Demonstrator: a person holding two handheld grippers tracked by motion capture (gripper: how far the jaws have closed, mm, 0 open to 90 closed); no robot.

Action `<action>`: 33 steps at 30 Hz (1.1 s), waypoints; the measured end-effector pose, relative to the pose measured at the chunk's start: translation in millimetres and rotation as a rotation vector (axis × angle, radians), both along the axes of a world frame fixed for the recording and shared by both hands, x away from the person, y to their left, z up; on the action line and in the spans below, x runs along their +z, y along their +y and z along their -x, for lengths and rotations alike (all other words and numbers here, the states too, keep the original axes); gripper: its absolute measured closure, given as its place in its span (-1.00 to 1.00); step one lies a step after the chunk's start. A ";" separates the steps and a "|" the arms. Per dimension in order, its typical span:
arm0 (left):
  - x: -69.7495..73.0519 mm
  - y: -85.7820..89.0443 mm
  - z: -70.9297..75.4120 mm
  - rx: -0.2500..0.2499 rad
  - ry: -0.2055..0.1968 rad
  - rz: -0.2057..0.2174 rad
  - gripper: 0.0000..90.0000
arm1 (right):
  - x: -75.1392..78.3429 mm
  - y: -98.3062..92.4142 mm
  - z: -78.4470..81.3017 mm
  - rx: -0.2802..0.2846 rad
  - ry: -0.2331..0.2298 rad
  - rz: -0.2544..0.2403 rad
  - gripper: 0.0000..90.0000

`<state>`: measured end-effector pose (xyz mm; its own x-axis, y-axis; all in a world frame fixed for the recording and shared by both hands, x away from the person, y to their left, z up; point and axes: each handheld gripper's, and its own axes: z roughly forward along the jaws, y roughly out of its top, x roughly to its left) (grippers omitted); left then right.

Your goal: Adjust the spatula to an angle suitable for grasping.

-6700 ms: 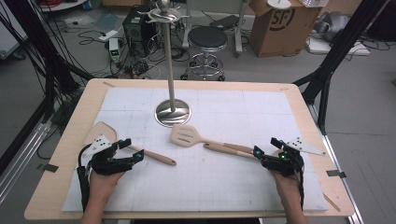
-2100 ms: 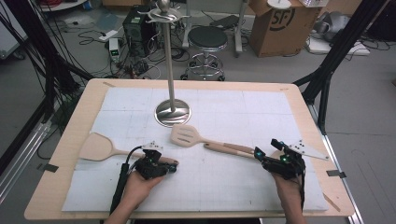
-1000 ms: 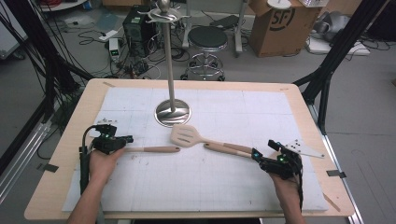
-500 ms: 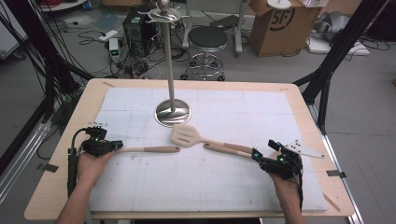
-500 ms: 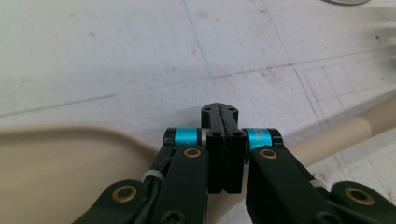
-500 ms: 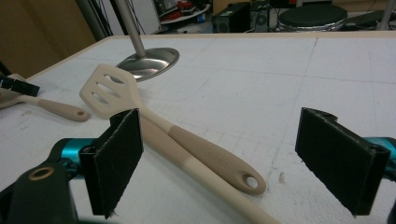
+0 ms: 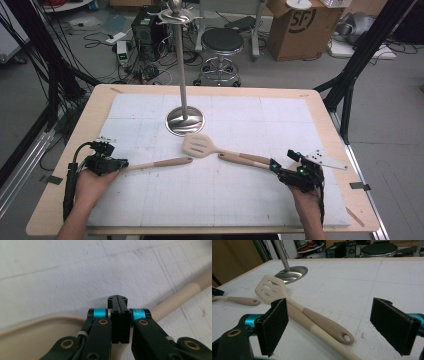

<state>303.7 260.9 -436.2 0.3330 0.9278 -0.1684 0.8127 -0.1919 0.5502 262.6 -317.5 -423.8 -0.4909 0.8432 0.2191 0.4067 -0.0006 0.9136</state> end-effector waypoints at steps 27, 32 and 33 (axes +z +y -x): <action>7.1 -69.4 35.0 -0.140 -0.112 0.147 1.00 | 1.0 0.5 0.3 0.004 -0.003 -0.005 -0.69; -8.6 -123.6 33.2 -0.237 -0.071 0.182 1.00 | 1.3 -1.2 0.9 -0.001 -0.003 -0.009 -0.69; -11.1 -132.3 31.1 -0.254 -0.059 0.166 1.00 | 1.5 -1.6 1.1 -0.004 -0.001 -0.015 -0.69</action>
<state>272.5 128.6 -447.2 0.5641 0.7753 -0.2841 0.7161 -0.2881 0.6357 261.5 -319.1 -422.3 -0.4881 0.8416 0.2311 0.4059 -0.0155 0.9138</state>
